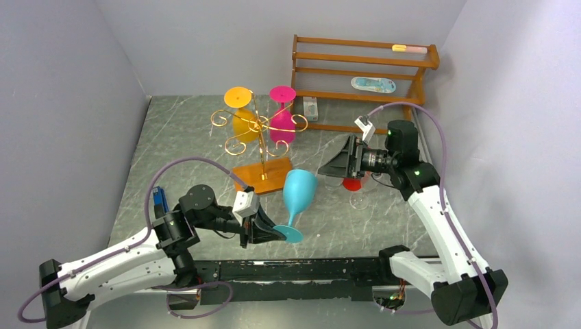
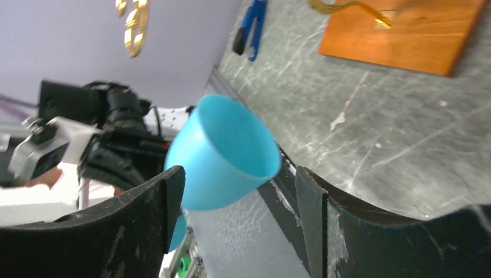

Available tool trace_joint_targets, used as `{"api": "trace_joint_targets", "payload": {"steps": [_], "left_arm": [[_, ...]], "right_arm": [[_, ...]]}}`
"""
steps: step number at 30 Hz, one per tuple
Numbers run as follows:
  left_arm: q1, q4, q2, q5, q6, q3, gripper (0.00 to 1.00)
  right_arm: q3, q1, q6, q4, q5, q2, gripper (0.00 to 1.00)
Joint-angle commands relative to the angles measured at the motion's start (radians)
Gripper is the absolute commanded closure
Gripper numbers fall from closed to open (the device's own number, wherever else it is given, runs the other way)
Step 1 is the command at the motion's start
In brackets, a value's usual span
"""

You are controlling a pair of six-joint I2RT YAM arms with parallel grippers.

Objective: Take the wine glass off the wine glass rack
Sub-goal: Place the wine glass at the center of the board.

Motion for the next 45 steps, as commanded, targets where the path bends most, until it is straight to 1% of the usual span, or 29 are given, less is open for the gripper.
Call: {"api": "trace_joint_targets", "payload": {"steps": [1,3,6,9,14,19,21,24,26,28,31,33,35,37,41,42,45], "left_arm": [[0.002,0.003,0.012,0.066,0.079,0.002,0.95],[0.002,0.026,0.027,0.122,0.068,0.012,0.95],[0.001,-0.005,0.039,0.141,0.095,0.04,0.95],[0.001,-0.008,0.03,0.157,0.139,0.045,0.95],[0.001,0.003,0.011,0.157,0.167,0.048,0.95],[0.002,-0.003,0.026,0.162,0.177,0.055,0.95],[0.001,-0.004,0.038,0.173,0.177,0.062,0.95],[0.001,-0.005,0.04,0.167,0.189,0.067,0.95],[0.001,-0.011,0.032,0.158,0.194,0.068,0.95],[0.001,-0.022,0.021,0.153,0.194,0.065,0.95],[0.001,-0.047,0.0,0.142,0.194,0.062,0.95],[0.001,-0.061,-0.014,0.132,0.231,0.059,0.95],[0.002,-0.067,-0.027,0.123,0.232,0.054,0.95],[0.001,-0.069,-0.035,0.12,0.235,0.053,0.95],[0.001,-0.069,-0.03,0.108,0.234,0.043,0.95],[0.001,-0.069,-0.027,0.102,0.234,0.04,0.95],[0.001,-0.087,-0.022,0.088,0.247,0.048,0.95]], "right_arm": [[0.034,-0.006,-0.028,0.056,-0.204,-0.027,0.28],[0.026,-0.005,-0.001,0.088,-0.248,-0.03,0.3],[-0.007,-0.004,0.087,0.193,-0.281,-0.054,0.31],[0.009,-0.002,0.072,0.162,-0.299,-0.037,0.31],[0.071,0.025,-0.012,0.063,-0.293,-0.014,0.38],[0.061,0.103,0.026,0.122,-0.288,-0.017,0.42],[0.066,0.138,0.032,0.121,-0.262,-0.008,0.43],[0.103,0.178,-0.001,0.055,-0.216,0.025,0.5],[0.102,0.188,0.004,0.065,-0.232,0.032,0.53],[0.093,0.192,0.014,0.085,-0.255,0.032,0.59],[0.108,0.195,-0.013,0.049,-0.267,0.042,0.58],[0.132,0.196,-0.058,-0.013,-0.213,0.052,0.53],[0.147,0.194,-0.085,-0.055,-0.161,0.062,0.51],[0.152,0.194,-0.072,-0.058,-0.107,0.071,0.48],[0.155,0.195,0.018,0.001,-0.052,0.11,0.48],[0.154,0.195,0.026,0.01,-0.059,0.116,0.49],[0.145,0.199,0.029,0.043,-0.147,0.105,0.49]]}}
